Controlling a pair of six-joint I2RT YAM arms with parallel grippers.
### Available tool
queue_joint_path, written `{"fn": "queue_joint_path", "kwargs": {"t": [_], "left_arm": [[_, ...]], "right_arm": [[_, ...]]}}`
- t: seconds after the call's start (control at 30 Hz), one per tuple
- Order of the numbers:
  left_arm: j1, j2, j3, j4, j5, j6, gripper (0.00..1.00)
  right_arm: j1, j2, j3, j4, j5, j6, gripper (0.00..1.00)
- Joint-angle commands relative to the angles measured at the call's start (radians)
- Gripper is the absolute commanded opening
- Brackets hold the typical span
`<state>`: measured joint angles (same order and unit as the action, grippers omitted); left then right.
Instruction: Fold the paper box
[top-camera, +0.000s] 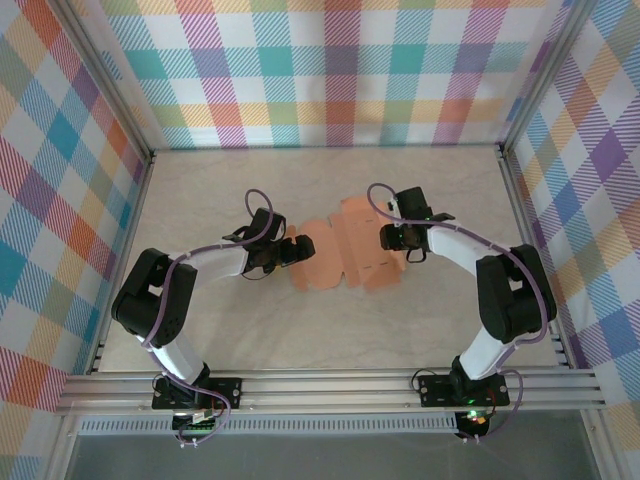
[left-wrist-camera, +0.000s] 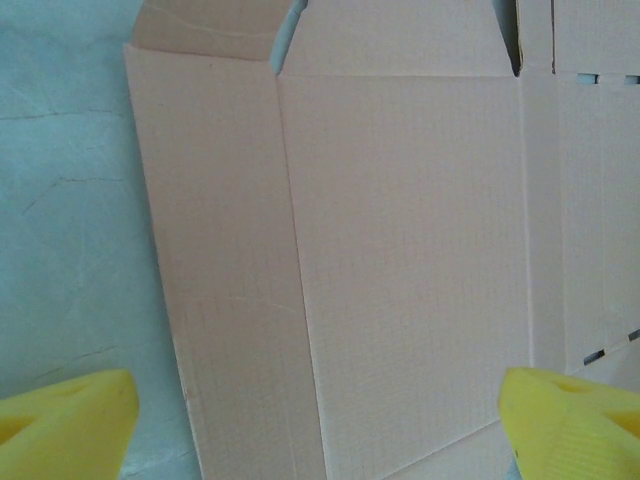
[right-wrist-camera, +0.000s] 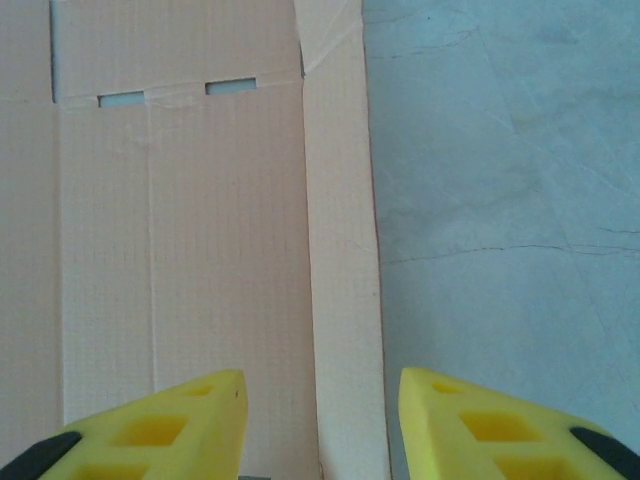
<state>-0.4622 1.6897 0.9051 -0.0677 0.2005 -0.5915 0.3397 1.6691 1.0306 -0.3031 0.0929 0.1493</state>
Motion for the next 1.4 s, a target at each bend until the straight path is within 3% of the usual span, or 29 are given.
{"fn": "queue_joint_path", "kwargs": {"t": [0.0,0.37,0.57,0.7,0.93,1.03,1.23,1.37], "left_arm": [[0.007,0.005,-0.008,0.017,0.01,-0.009,0.93],[0.007,0.005,-0.01,0.016,0.008,-0.009,0.93],[0.006,0.011,-0.007,0.018,0.011,-0.013,0.93],[0.007,0.003,-0.013,0.03,0.021,-0.012,0.92],[0.007,-0.089,-0.051,0.175,0.014,0.083,0.99],[0.006,-0.101,0.009,0.183,0.03,0.163,1.0],[0.005,0.004,0.175,0.237,0.198,0.249,1.0],[0.007,0.098,0.291,0.206,0.235,0.316,0.95]], "right_arm": [[-0.015,0.012,0.023,-0.009,-0.041,0.016,0.43],[-0.025,0.071,0.029,-0.029,-0.085,0.085,0.38],[-0.025,0.057,0.024,-0.032,-0.061,0.087,0.23],[-0.025,0.045,0.023,-0.031,-0.054,0.078,0.0],[-0.024,0.018,0.058,-0.078,-0.084,-0.043,0.0],[-0.024,0.013,0.086,-0.109,-0.112,-0.1,0.0],[-0.022,0.029,0.158,-0.169,-0.256,-0.189,0.0],[-0.025,0.05,0.224,-0.229,-0.373,-0.203,0.0]]}}
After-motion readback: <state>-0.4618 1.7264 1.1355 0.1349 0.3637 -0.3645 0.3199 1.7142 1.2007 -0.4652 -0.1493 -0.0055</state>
